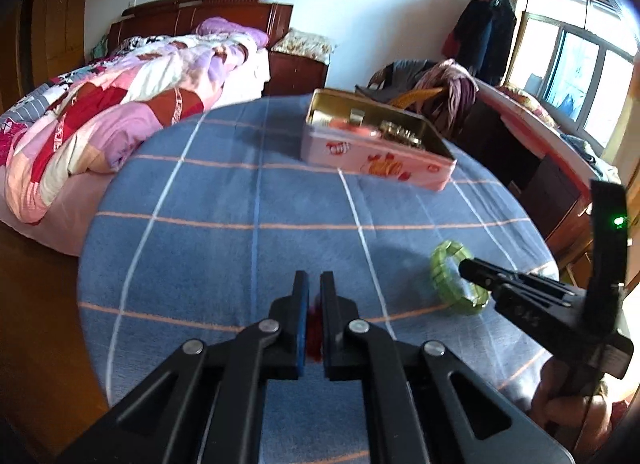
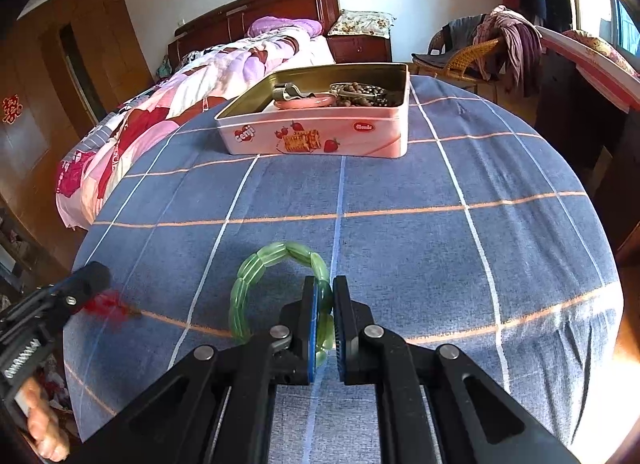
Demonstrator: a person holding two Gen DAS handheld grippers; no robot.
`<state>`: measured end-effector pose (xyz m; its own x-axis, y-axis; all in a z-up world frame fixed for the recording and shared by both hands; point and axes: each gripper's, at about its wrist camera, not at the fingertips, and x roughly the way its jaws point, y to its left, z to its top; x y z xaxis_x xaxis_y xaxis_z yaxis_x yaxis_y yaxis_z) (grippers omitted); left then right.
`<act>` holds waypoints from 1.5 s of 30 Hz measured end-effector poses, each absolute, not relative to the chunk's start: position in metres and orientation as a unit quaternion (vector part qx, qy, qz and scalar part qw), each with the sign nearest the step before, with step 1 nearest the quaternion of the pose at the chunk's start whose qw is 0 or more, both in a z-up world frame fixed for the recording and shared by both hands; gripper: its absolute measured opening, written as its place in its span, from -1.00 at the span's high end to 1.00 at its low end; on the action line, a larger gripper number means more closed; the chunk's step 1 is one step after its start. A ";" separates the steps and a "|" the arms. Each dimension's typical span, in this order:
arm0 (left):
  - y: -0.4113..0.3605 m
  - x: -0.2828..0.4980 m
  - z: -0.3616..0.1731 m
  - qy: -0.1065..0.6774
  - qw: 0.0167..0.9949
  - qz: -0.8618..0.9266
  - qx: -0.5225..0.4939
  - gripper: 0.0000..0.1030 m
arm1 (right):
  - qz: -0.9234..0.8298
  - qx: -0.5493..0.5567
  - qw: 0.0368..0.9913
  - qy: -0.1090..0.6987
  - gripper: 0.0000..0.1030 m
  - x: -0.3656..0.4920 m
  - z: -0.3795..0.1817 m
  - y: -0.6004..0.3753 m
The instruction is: Organize jewelry
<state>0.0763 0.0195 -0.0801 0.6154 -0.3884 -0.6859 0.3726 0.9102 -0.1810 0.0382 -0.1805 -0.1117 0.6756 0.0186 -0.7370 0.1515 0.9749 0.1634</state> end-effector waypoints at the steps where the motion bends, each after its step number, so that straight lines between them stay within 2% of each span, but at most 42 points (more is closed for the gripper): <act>1: 0.022 0.075 -0.078 0.380 0.901 -0.211 -0.008 0.89 | -0.037 0.105 0.910 0.400 0.88 0.038 -0.111 -0.181; 13: 0.041 0.070 -0.071 0.371 0.902 -0.222 -0.014 0.89 | -0.039 0.100 0.912 0.397 0.88 0.036 -0.109 -0.178; 15: 0.040 0.067 -0.075 0.380 0.897 -0.226 0.000 0.80 | -0.038 0.100 0.912 0.396 0.88 0.037 -0.109 -0.178; 16: 0.039 0.066 -0.077 0.388 0.893 -0.229 0.004 0.42 | -0.038 0.101 0.912 0.396 0.88 0.037 -0.109 -0.179; 17: 0.038 0.065 -0.081 0.401 0.888 -0.227 0.009 -0.34 | -0.038 0.103 0.911 0.397 0.88 0.037 -0.110 -0.179; 18: 0.038 0.063 -0.083 0.407 0.887 -0.220 0.012 -0.64 | -0.038 0.103 0.911 0.398 0.88 0.037 -0.110 -0.179; 19: 0.038 0.059 -0.084 0.404 0.888 -0.218 0.012 -0.81 | -0.038 0.106 0.911 0.398 0.88 0.037 -0.110 -0.180; 21: 0.036 0.053 -0.085 0.399 0.890 -0.218 0.025 -0.79 | -0.036 0.111 0.910 0.398 0.88 0.037 -0.110 -0.181; 22: 0.034 0.051 -0.087 0.399 0.892 -0.211 0.039 -0.66 | -0.035 0.112 0.909 0.399 0.88 0.037 -0.110 -0.182; 23: 0.031 0.051 -0.090 0.403 0.890 -0.206 0.053 -0.40 | -0.035 0.113 0.909 0.400 0.88 0.038 -0.110 -0.182; 25: 0.027 0.052 -0.097 0.417 0.881 -0.213 0.065 -0.17 | -0.034 0.114 0.909 0.400 0.88 0.038 -0.111 -0.183; 28: 0.026 0.054 -0.108 0.429 0.879 -0.198 0.056 -0.12 | -0.034 0.115 0.909 0.400 0.88 0.038 -0.111 -0.184; 30: 0.026 0.053 -0.109 0.426 0.882 -0.196 0.048 0.06 | -0.033 0.115 0.908 0.401 0.88 0.038 -0.111 -0.184; 31: 0.025 0.054 -0.111 0.429 0.880 -0.197 0.045 0.55 | -0.034 0.115 0.908 0.400 0.88 0.038 -0.111 -0.184; 32: 0.026 0.056 -0.114 0.436 0.877 -0.198 0.041 0.88 | -0.034 0.115 0.908 0.400 0.88 0.038 -0.111 -0.184; 37: 0.025 0.050 -0.109 0.426 0.878 -0.213 0.044 0.88 | -0.033 0.115 0.909 0.399 0.88 0.038 -0.111 -0.184; 45: 0.028 0.047 -0.067 0.369 0.899 -0.234 0.017 0.88 | -0.034 0.123 0.920 0.370 0.88 0.026 -0.094 -0.184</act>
<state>0.0470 0.0282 -0.0674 0.6182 -0.4094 -0.6710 0.4342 0.8895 -0.1427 0.0263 -0.1839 -0.0936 0.7234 0.0281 -0.6899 0.1536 0.9676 0.2004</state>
